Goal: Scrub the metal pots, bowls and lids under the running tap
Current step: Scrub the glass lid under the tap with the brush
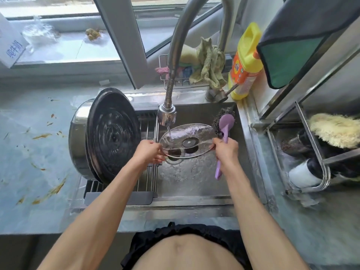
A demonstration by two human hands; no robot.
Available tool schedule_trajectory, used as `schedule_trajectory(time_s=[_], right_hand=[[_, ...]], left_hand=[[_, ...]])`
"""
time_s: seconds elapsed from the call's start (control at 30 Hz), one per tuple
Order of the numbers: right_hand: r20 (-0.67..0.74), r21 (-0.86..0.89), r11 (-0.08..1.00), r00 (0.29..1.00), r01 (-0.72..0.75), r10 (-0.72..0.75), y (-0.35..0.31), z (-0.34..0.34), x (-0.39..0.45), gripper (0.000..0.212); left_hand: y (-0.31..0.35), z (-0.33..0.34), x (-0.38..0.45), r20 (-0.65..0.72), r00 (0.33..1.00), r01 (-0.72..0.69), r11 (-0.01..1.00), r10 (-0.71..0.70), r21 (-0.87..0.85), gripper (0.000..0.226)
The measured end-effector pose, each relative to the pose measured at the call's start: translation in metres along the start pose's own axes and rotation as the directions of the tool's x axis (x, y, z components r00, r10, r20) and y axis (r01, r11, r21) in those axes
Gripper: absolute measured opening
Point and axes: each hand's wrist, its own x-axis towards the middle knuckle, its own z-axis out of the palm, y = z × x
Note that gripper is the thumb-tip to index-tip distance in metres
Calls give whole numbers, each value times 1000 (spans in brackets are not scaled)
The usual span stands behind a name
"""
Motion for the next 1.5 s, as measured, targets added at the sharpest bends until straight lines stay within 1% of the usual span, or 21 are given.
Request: schedule_trajectory(time_s=[0.07, 0.17, 0.3, 0.37, 0.5, 0.63, 0.7, 0.73, 0.8, 0.9, 0.97, 1.0, 1.1, 1.13, 1.17, 1.2, 1.27, 1.33, 1.37, 1.4, 1.5], right_hand=[[-5, -30, 994, 994, 106, -106, -3, -6, -2, 14], [-8, 7, 978, 978, 208, -207, 1, -6, -7, 11], [27, 221, 972, 996, 79, -87, 13, -2, -6, 5], [80, 227, 974, 996, 9, -28, 18, 1, -5, 8], [129, 209, 973, 989, -94, 68, 26, 7, -3, 4], [128, 171, 974, 983, -152, 131, 29, 10, -4, 13], [128, 131, 978, 981, -163, 147, 25, 8, -4, 12], [128, 106, 980, 979, -170, 156, 24, 6, -3, 12], [112, 71, 979, 977, -190, 182, 18, 2, 0, 11], [66, 37, 977, 976, -212, 210, 7, -5, 6, 8], [85, 14, 980, 976, -200, 198, -2, -10, 8, 15], [98, 8, 982, 977, -190, 189, -6, -11, 9, 18], [83, -52, 985, 982, -165, 168, -16, -15, 15, 21], [71, -65, 986, 985, -153, 157, -18, -14, 18, 20], [68, -50, 987, 986, -150, 153, -20, -13, 19, 20], [74, -12, 989, 986, -149, 150, -22, -11, 21, 19], [97, 72, 985, 984, -158, 151, -25, -10, 24, 22], [92, 110, 980, 983, -166, 156, -25, -9, 24, 29], [88, 98, 981, 984, -165, 156, -23, -8, 23, 28], [87, 73, 984, 984, -164, 158, -18, -7, 21, 26], [92, -38, 993, 989, -108, 111, -1, -1, 15, 24]], left_hand=[[-9, 9, 2, 44, 998, 37, 999, -36, -19, 23], [-18, 17, 5, 3, 1000, 7, 999, -7, -39, 14], [-23, 19, 2, 51, 998, -12, 962, 27, -274, 20], [-24, 16, -3, 92, 995, -3, 918, 43, -395, 24], [-29, 6, -8, 97, 991, -41, 890, 95, -454, 33], [-27, 3, -11, 23, 994, -87, 916, 104, -392, 36], [-25, 2, -15, -65, 974, -224, 969, 219, -99, 45], [-24, 0, -18, -90, 943, -310, 943, 321, 122, 50], [-23, 0, -27, -4, 859, -462, 778, 512, 426, 52], [-27, 2, -30, 205, 813, -557, 625, 544, 547, 60], [-32, 1, -24, 240, 815, -538, 535, 528, 651, 67], [-35, 1, -19, 238, 774, -556, 449, 587, 700, 60], [-36, 13, -10, 347, 500, -684, 115, 793, 721, 33], [-36, 18, -7, 376, 429, -739, 80, 822, 668, 30], [-36, 23, -7, 375, 420, -781, 119, 826, 613, 31], [-34, 28, -8, 338, 464, -792, 212, 819, 573, 31], [-30, 36, -10, 169, 658, -711, 533, 734, 458, 25], [-23, 44, -9, 26, 882, -472, 878, 471, 78, 19], [-22, 45, -7, 5, 952, -303, 942, 307, -141, 19], [-22, 44, -7, 27, 984, -160, 935, 177, -315, 21], [-29, 33, -2, 149, 989, 80, 809, 10, -583, 24]])
